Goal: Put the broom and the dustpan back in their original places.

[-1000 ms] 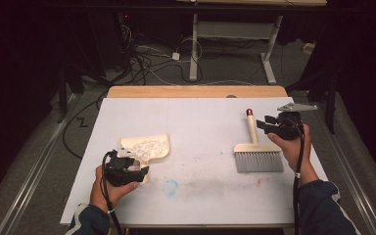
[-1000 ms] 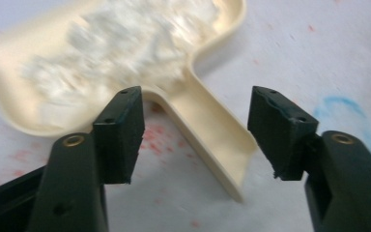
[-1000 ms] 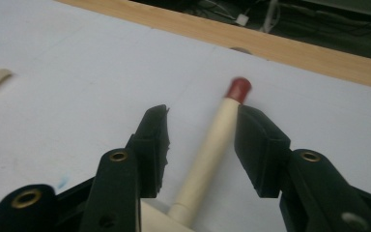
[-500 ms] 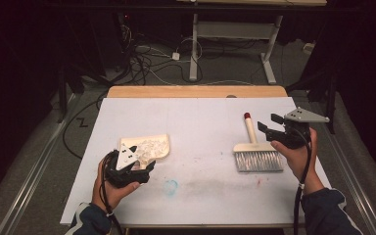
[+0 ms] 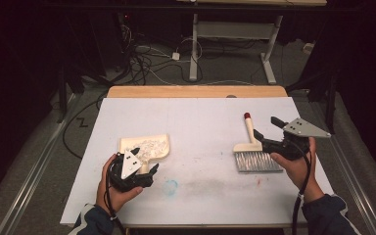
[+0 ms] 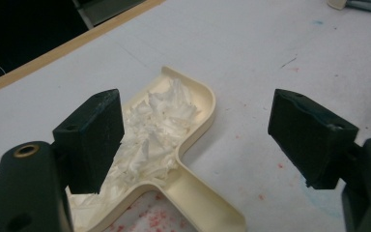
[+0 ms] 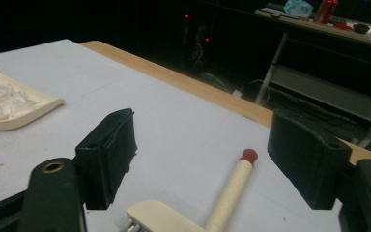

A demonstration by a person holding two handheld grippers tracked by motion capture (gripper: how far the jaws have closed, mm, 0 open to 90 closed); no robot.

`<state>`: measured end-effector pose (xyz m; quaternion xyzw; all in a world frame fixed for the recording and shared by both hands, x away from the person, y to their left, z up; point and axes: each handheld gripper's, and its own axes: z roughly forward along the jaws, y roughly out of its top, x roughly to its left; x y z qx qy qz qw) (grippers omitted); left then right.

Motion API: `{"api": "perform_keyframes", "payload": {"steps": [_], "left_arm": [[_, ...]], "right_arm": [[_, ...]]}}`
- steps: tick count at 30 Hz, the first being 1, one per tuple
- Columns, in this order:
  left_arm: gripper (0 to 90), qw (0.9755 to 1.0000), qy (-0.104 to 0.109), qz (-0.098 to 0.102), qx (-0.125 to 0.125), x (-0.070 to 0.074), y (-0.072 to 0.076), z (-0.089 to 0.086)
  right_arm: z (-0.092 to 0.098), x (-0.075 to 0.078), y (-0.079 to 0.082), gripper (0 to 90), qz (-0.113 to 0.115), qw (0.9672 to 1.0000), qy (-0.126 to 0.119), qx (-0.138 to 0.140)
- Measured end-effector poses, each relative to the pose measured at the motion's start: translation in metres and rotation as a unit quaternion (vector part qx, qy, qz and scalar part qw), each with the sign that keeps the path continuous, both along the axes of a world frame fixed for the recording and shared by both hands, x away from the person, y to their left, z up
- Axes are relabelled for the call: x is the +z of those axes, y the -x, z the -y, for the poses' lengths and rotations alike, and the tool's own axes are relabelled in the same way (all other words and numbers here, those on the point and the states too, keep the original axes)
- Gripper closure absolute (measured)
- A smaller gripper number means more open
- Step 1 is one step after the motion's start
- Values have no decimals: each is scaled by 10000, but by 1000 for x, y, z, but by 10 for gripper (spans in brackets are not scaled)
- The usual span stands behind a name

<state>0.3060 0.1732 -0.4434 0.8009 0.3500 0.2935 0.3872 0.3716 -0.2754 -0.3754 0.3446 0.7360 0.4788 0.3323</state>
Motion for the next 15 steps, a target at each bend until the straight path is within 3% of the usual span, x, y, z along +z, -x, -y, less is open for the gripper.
{"api": "perform_keyframes", "payload": {"steps": [8,15], "left_arm": [[195,9998,-120,76,-105,-2,2,1],[195,9995,-183,183,-206,-2,7,4]], "right_arm": [[-3,-6,4,201,61,9998,-82,-172],[-4,-9,14,200,75,9999,-44,-59]]}}
